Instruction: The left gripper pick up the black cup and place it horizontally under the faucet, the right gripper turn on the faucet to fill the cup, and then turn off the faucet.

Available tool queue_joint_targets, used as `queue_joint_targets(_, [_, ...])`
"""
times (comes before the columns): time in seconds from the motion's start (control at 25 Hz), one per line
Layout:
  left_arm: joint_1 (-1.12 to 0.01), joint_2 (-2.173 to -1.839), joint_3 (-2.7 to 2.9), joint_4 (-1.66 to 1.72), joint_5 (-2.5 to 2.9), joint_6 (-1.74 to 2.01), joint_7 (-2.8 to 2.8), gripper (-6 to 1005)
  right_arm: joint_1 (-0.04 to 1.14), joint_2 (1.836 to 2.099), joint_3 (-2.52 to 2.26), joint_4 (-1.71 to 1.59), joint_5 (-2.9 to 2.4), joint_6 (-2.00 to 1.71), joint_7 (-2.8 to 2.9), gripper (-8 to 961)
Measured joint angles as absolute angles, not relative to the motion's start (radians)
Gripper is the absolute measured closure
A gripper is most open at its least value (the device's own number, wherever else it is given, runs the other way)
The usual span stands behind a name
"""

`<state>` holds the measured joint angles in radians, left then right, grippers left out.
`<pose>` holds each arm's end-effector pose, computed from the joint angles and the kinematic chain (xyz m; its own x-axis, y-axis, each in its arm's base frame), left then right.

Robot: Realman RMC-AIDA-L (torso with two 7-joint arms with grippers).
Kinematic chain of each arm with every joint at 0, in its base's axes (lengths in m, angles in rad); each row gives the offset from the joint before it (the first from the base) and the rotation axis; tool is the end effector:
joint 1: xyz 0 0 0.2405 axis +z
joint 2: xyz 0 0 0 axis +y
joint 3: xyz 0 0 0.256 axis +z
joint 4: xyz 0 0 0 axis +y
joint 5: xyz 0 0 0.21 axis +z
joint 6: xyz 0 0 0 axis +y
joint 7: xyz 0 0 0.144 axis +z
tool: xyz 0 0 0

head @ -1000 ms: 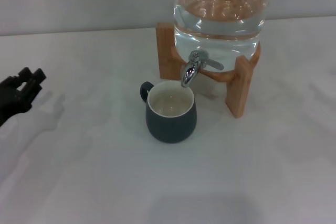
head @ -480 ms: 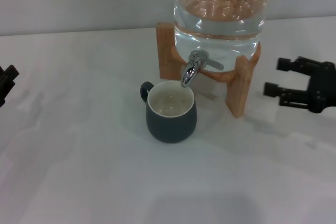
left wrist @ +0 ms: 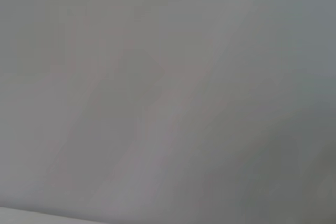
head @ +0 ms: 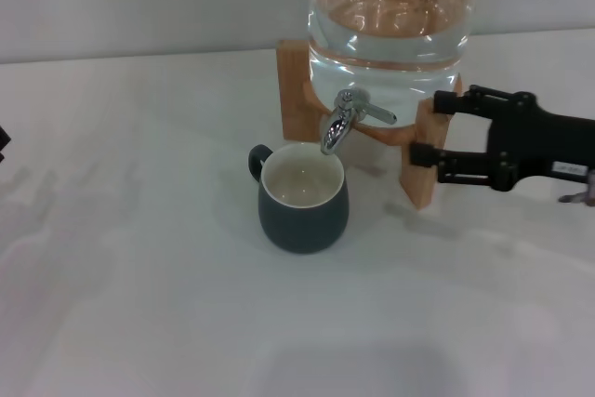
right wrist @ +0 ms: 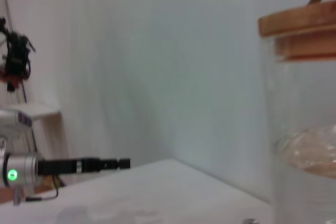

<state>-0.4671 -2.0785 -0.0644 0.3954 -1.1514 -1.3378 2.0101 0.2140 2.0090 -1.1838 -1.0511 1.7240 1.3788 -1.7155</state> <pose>-0.3571 0.3201 0.0392 0.4657 0.2365 0.8528 0.8579 -0.3570 -0.3695 0.2408 0.3118 0.0467 0.7737 -0.1298 -0.6201 -0.4002 -0.8589 -0.3196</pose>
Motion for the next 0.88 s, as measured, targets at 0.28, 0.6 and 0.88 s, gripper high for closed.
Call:
queue_joint_targets(0.28, [-0.448,-2.079,-0.058,0.427,-1.177,-1.357,1.986,580,0.205,2.007,-1.286,-1.109,1.718,1.282,-1.687,113])
queue_joint_targets(0.6, [-0.440,-2.080,-0.056,0.448,-1.185,-1.363,1.975,580,0.206,2.006,-1.311,-1.111,1.723,1.278,-1.685,113])
queue_joint_targets(0.88, [-0.443,-2.080,-0.054,0.472,-1.186,-1.371,1.966,579,0.211,2.007,-1.336,-1.112,1.731,1.280,-1.685,113])
